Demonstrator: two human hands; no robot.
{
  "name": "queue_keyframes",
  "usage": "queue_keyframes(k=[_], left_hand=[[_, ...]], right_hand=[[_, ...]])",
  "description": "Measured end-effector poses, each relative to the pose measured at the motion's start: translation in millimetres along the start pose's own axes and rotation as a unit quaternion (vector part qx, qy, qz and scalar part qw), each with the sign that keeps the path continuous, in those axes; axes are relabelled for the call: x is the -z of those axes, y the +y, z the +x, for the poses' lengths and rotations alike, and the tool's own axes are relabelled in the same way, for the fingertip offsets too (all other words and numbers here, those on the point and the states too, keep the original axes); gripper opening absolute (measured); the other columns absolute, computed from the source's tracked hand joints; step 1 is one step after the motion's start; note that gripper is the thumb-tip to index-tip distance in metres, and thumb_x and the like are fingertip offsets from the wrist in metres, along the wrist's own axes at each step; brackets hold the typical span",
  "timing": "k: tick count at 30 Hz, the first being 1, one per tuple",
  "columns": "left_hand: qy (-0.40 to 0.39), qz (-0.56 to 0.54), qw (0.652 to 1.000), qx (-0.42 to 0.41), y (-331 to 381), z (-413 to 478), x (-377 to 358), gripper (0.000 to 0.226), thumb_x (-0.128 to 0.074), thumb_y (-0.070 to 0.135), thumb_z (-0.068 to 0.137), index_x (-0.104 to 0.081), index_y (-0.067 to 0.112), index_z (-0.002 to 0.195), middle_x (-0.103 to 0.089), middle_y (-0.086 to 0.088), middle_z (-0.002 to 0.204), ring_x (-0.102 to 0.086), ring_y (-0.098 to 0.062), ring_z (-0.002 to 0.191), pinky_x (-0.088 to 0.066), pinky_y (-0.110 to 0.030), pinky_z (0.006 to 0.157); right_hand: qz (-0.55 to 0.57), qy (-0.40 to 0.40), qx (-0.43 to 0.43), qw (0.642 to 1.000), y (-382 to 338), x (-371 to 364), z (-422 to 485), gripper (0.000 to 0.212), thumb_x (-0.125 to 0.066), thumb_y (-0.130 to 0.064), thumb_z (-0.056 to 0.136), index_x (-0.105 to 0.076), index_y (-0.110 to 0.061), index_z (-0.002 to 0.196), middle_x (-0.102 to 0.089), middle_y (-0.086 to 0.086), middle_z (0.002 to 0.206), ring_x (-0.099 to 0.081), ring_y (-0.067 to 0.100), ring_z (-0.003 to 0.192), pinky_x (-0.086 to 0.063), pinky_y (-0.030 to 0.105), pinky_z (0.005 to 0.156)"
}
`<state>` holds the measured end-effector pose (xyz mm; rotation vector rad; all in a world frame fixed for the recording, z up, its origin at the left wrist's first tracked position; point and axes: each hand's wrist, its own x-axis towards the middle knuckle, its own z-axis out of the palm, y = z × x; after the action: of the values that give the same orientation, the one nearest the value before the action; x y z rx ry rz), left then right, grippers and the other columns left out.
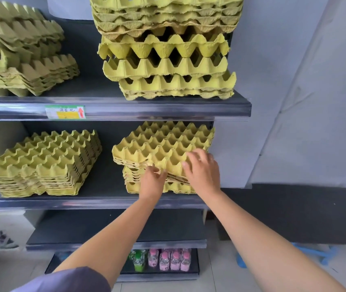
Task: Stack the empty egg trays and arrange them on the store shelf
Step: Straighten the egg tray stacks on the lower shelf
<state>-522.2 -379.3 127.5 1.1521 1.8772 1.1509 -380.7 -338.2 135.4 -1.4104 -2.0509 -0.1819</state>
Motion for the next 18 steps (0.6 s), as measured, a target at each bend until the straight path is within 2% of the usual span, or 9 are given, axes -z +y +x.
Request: queue_keyframes(k=[1, 3, 4, 6, 8, 10, 12, 16, 18], left_hand=[[-0.008, -0.101, 0.993, 0.063, 6.4, -2.2, -8.5, 0.055, -0.054, 0.037, 0.093, -0.037, 0.007, 0.135, -0.054, -0.011, 0.124, -0.058, -0.028, 0.105, -0.049, -0.041, 0.089], [-0.024, -0.262, 0.95, 0.168, 18.8, -4.3, -21.9, 0.071, -0.058, 0.039, 0.09, -0.023, 0.011, 0.145, -0.041, -0.011, 0.139, -0.051, -0.032, 0.118, -0.046, -0.047, 0.094], [-0.027, -0.312, 0.928, 0.202, 25.2, -4.9, -27.3, 0.075, -0.061, 0.039, 0.089, -0.019, 0.015, 0.146, -0.036, -0.01, 0.144, -0.047, -0.034, 0.123, -0.046, -0.048, 0.093], [-0.029, -0.374, 0.895, 0.242, 37.3, -3.4, -36.9, 0.084, -0.068, 0.04, 0.083, -0.017, 0.021, 0.147, -0.034, -0.009, 0.147, -0.044, -0.036, 0.127, -0.047, -0.051, 0.086], [-0.018, -0.387, 0.883, 0.266, 48.2, -0.8, -45.2, 0.092, -0.072, 0.041, 0.079, -0.014, 0.022, 0.147, -0.034, -0.01, 0.148, -0.043, -0.038, 0.127, -0.048, -0.053, 0.084], [0.003, -0.391, 0.875, 0.286, 56.4, 0.5, -53.0, 0.09, -0.069, 0.037, 0.084, -0.007, 0.023, 0.148, -0.031, -0.009, 0.149, -0.039, -0.038, 0.129, -0.044, -0.058, 0.094], [0.03, -0.409, 0.859, 0.306, 62.4, 0.4, -58.1, 0.09, -0.071, 0.03, 0.083, -0.006, 0.029, 0.146, -0.03, -0.01, 0.146, -0.037, -0.039, 0.127, -0.043, -0.06, 0.094], [0.05, -0.382, 0.886, 0.26, 55.0, 2.3, -56.0, 0.089, -0.073, 0.019, 0.079, -0.012, 0.026, 0.144, -0.037, -0.011, 0.138, -0.044, -0.038, 0.118, -0.047, -0.059, 0.09], [0.06, -0.361, 0.902, 0.228, 46.5, 5.2, -45.5, 0.086, -0.072, 0.019, 0.08, -0.016, 0.023, 0.144, -0.04, -0.008, 0.134, -0.047, -0.036, 0.115, -0.049, -0.056, 0.088]], right_hand=[[0.036, -0.002, -0.06, 0.998, 5.9, 2.2, 1.6, 0.031, -0.054, -0.032, 0.093, -0.063, -0.014, 0.117, -0.054, 0.008, 0.126, -0.055, 0.032, 0.105, -0.051, 0.04, 0.077], [0.099, -0.05, -0.166, 0.98, 15.6, 4.1, 5.5, 0.039, -0.045, -0.033, 0.099, -0.052, -0.015, 0.133, -0.038, 0.011, 0.143, -0.045, 0.034, 0.122, -0.045, 0.04, 0.093], [0.122, -0.078, -0.182, 0.973, 19.7, 4.6, 6.6, 0.042, -0.041, -0.034, 0.1, -0.047, -0.015, 0.138, -0.032, 0.012, 0.147, -0.042, 0.034, 0.127, -0.041, 0.04, 0.099], [0.161, -0.125, -0.17, 0.964, 24.4, 6.7, 7.5, 0.044, -0.037, -0.031, 0.102, -0.041, -0.013, 0.142, -0.035, 0.014, 0.145, -0.046, 0.031, 0.127, -0.038, 0.037, 0.102], [0.177, -0.15, -0.156, 0.96, 25.9, 8.2, 7.7, 0.044, -0.034, -0.028, 0.103, -0.038, -0.012, 0.144, -0.041, 0.015, 0.14, -0.05, 0.029, 0.123, -0.04, 0.035, 0.1], [0.178, -0.162, -0.154, 0.958, 28.0, 9.2, 7.8, 0.044, -0.034, -0.027, 0.103, -0.036, -0.013, 0.145, -0.042, 0.015, 0.14, -0.05, 0.029, 0.122, -0.041, 0.036, 0.099], [0.185, -0.172, -0.146, 0.957, 31.9, 11.2, 8.2, 0.044, -0.035, -0.026, 0.103, -0.035, -0.014, 0.146, -0.04, 0.013, 0.142, -0.048, 0.028, 0.125, -0.041, 0.037, 0.102], [0.172, -0.174, -0.101, 0.964, 46.8, 13.9, 8.1, 0.046, -0.04, -0.016, 0.101, -0.033, -0.018, 0.146, -0.036, 0.008, 0.147, -0.043, 0.026, 0.13, -0.038, 0.036, 0.104], [0.119, -0.166, -0.073, 0.976, 52.6, 14.1, 7.9, 0.057, -0.047, -0.01, 0.097, -0.027, -0.022, 0.149, -0.03, 0.005, 0.151, -0.037, 0.026, 0.134, -0.038, 0.036, 0.104]])
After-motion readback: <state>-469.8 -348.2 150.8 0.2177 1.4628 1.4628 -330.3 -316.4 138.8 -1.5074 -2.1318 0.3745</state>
